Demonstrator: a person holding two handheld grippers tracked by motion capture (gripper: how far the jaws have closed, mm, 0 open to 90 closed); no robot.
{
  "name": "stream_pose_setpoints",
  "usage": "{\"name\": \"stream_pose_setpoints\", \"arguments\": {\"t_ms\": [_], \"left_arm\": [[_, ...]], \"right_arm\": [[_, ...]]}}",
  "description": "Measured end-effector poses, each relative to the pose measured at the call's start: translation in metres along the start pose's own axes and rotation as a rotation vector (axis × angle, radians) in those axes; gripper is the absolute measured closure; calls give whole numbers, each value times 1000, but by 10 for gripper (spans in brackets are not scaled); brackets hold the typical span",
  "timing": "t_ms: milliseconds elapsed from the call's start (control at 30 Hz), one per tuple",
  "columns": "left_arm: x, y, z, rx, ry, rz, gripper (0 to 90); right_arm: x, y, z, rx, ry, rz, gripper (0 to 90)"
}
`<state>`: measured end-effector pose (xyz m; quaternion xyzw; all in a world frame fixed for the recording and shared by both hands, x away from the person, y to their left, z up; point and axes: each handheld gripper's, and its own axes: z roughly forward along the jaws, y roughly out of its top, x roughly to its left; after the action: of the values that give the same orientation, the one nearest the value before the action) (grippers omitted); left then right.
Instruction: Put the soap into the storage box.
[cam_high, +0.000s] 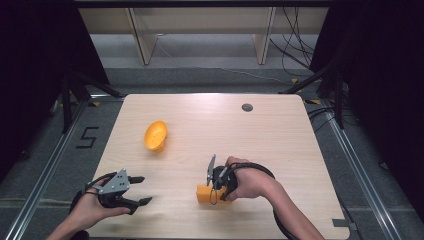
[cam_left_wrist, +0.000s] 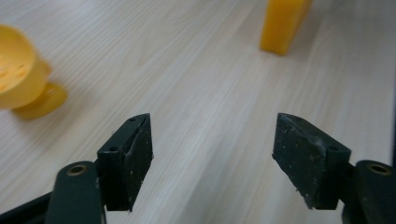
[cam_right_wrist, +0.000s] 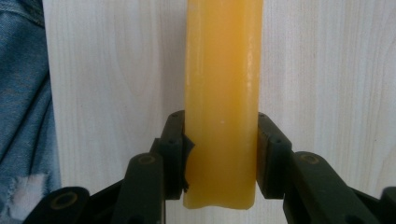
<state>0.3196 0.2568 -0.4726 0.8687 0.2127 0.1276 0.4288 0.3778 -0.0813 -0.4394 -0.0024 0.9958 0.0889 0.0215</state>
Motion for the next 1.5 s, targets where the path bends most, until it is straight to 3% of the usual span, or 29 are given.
{"name": "stream_pose_setpoints", "arguments": {"t_ms": [33, 67, 100, 133, 267, 300, 333, 367, 433, 533, 600, 633, 667, 900, 1100, 1233, 1467, 1500], "left_arm": [[-2, 4, 1, 5, -28, 13, 287], [-5, 8, 4, -9, -48, 12, 293], [-7, 12, 5, -6, -50, 43, 306], [-11, 22, 10, -14, -79, 54, 308], [-19, 40, 19, -44, -118, 78, 309], [-21, 46, 23, -44, -130, 94, 308], [-24, 53, 28, -51, -151, 100, 305], [-26, 59, 33, -51, -166, 113, 298], [-30, 72, 44, -45, -190, 152, 275], [-33, 85, 58, -47, -201, 201, 249], [-33, 88, 65, -30, -197, 241, 245], [-32, 88, 69, -33, -199, 241, 246], [-32, 88, 71, -28, -212, 239, 249], [-33, 82, 87, -27, -282, 216, 351], [-33, 82, 90, -45, -305, 211, 412], [-34, 85, 88, -62, -325, 230, 553], [-34, 84, 85, -53, -338, 223, 591], [-33, 85, 85, -53, -347, 238, 600]], "right_arm": [[0, 0, 0, 0, 0, 0, 620], [2, -1, -2, 12, 2, 41, 621], [2, -2, -4, -7, 7, 45, 621], [2, -2, -5, -14, 14, 47, 622], [4, -3, -11, -41, 16, 59, 622], [7, -2, -14, -28, 28, 95, 622], [8, -1, -16, -50, 33, 109, 621], [7, 0, -18, -80, 17, 71, 622], [10, 4, -23, -101, 34, 90, 622], [13, 7, -30, -95, 42, 130, 622], [12, 9, -32, -107, 39, 100, 622], [13, 10, -33, -102, 45, 116, 622], [10, 11, -32, -136, 36, 73, 622], [9, 18, -33, -144, 43, 60, 621], [11, 23, -33, -156, 46, 34, 621], [11, 26, -34, -154, 44, 8, 620], [14, 28, -35, -160, 37, -28, 619], [14, 28, -34, -160, 35, -44, 618]]}}
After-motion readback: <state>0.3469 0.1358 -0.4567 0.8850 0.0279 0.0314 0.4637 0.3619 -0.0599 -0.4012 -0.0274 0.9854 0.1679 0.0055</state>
